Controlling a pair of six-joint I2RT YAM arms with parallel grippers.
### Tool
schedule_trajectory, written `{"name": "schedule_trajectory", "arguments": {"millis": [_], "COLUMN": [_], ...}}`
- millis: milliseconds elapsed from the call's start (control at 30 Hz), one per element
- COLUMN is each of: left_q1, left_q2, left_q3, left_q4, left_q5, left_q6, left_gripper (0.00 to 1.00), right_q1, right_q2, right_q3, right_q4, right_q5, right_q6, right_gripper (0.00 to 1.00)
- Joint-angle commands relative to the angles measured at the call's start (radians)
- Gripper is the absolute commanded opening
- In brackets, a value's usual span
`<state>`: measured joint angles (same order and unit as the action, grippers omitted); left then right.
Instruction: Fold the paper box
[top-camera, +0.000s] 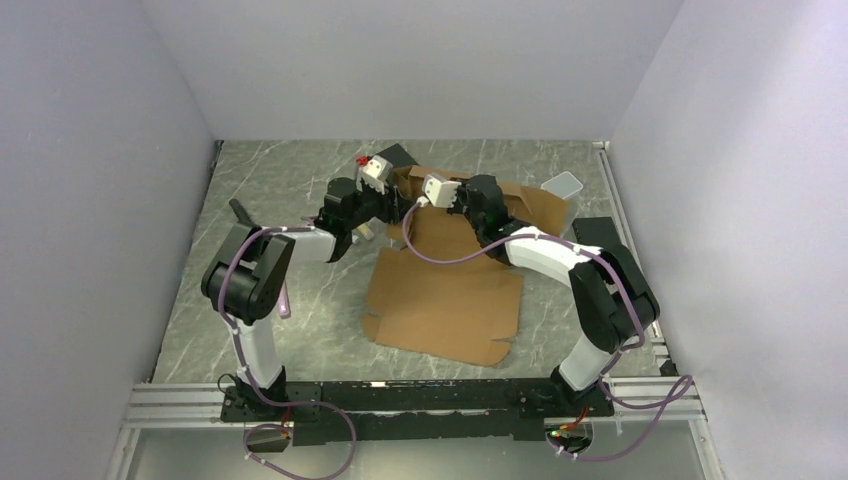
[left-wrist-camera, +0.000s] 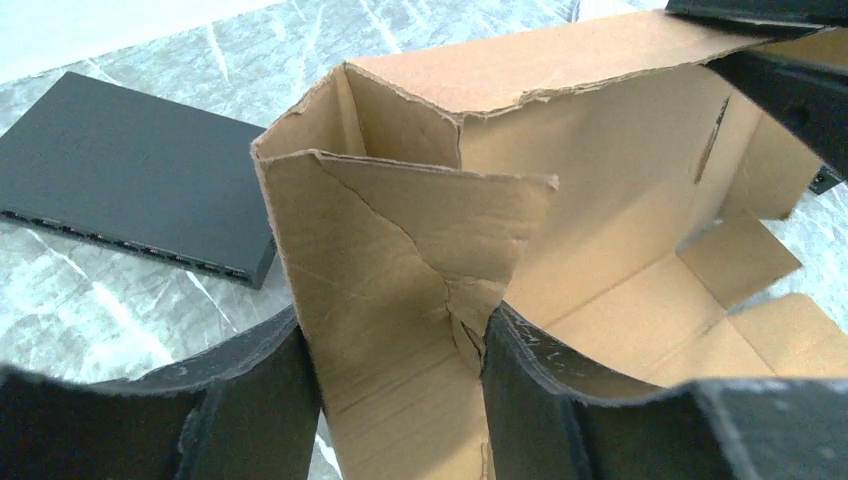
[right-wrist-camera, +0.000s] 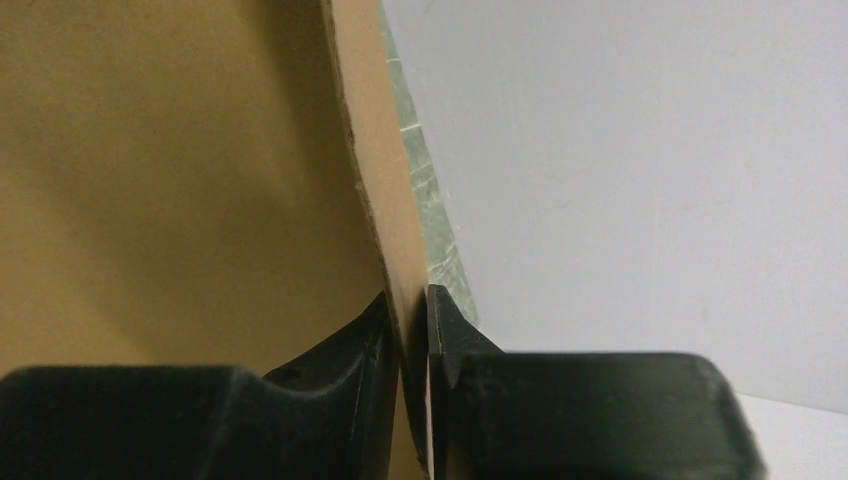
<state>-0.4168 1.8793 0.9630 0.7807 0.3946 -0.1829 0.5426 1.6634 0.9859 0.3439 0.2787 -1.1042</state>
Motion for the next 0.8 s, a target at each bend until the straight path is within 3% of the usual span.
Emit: {"name": "schedule_trajectory", "arguments": {"millis": [0,367,533,600,667,767], "left_q1": [-0.005,0.000,0.000,0.000,0.000,0.000], "left_q2": [-0.089,-0.132,-0.130,-0.133,-0.135,-0.138], "left_q3": [-0.025,-0.087,-0.100,-0.102,-0.102,-0.103], "left_q4": [0.011,0.021,0.046,0.049,0.045,0.040], "left_q5": [-0.047,-0.101,-0.110,-0.115,-0.116,-0.114], "left_q6": [0.005,-0.010,-0.022,-0.022,-0.020,-0.012], "left_gripper": [0.62,0.65,0.52,0.45,0.35,0.27], "right_q1": [0.013,0.013,0.013,0.011,0.010,0.006], "right_q2": [-0.023,-0.136,-0.155,-0.152,-0.156,-0.160], "right_q3": [0.001,-0.009,-0.013,-0.012,-0.013,-0.013], "right_q4": [-0.101,-0.216,-0.215,-0.205,-0.202,-0.204], "right_q5": [-0.035,-0.149,-0.149,-0.140,-0.140,-0.144], "right_q6": [0.067,0.114,0.120,0.111,0.109,0.109], "right_gripper": [0.20,0.31,0.30,0.27,0.17,0.03]}}
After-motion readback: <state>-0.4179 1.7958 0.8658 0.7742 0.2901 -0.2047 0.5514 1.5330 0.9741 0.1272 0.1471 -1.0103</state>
